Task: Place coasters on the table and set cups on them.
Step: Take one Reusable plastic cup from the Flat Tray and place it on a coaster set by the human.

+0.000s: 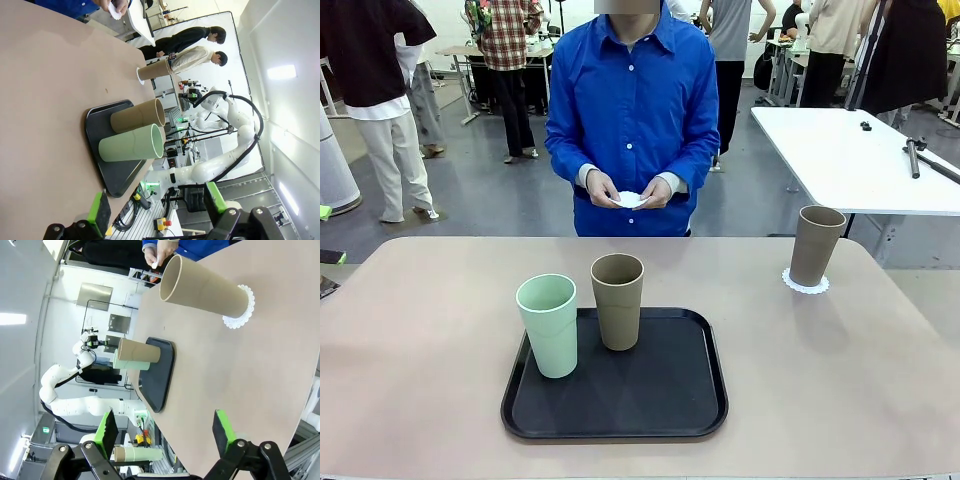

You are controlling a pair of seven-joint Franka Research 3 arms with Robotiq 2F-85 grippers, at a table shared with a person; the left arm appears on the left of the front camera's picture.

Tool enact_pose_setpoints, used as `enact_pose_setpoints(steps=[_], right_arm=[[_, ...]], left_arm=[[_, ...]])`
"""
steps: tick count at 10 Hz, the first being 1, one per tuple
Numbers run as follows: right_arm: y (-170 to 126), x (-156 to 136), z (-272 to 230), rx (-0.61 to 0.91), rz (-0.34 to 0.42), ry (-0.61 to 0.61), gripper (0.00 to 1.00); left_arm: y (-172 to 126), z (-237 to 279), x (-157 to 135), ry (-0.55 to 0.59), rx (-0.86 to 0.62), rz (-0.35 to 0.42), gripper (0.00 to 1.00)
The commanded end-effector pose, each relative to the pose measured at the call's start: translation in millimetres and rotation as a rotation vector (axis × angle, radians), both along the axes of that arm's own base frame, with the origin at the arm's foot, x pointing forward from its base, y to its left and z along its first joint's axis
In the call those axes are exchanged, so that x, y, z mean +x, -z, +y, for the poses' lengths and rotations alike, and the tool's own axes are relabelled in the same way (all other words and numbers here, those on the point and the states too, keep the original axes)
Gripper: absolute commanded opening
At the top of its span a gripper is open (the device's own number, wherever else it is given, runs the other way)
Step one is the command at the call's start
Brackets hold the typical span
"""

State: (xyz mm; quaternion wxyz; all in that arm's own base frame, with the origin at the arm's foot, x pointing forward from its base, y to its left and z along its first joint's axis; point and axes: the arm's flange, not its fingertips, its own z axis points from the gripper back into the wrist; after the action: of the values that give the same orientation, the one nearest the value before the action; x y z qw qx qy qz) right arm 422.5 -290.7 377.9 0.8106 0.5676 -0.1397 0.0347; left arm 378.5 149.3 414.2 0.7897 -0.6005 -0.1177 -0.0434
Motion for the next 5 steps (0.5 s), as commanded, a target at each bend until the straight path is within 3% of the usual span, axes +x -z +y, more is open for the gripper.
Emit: enact_pose_setpoints(steps=[1,5], right_arm=[[0.6,-1.0,-1.6,-0.004,0.004,0.003,1.00],[0.6,-1.0,-1.6,-0.004,0.004,0.003,1.00]], left_arm=[[-1.1,0.5,-1.2,0.002,-0.007,-0.010,1.00],[-1.1,0.5,-1.2,0.002,-0.007,-0.010,1.00]])
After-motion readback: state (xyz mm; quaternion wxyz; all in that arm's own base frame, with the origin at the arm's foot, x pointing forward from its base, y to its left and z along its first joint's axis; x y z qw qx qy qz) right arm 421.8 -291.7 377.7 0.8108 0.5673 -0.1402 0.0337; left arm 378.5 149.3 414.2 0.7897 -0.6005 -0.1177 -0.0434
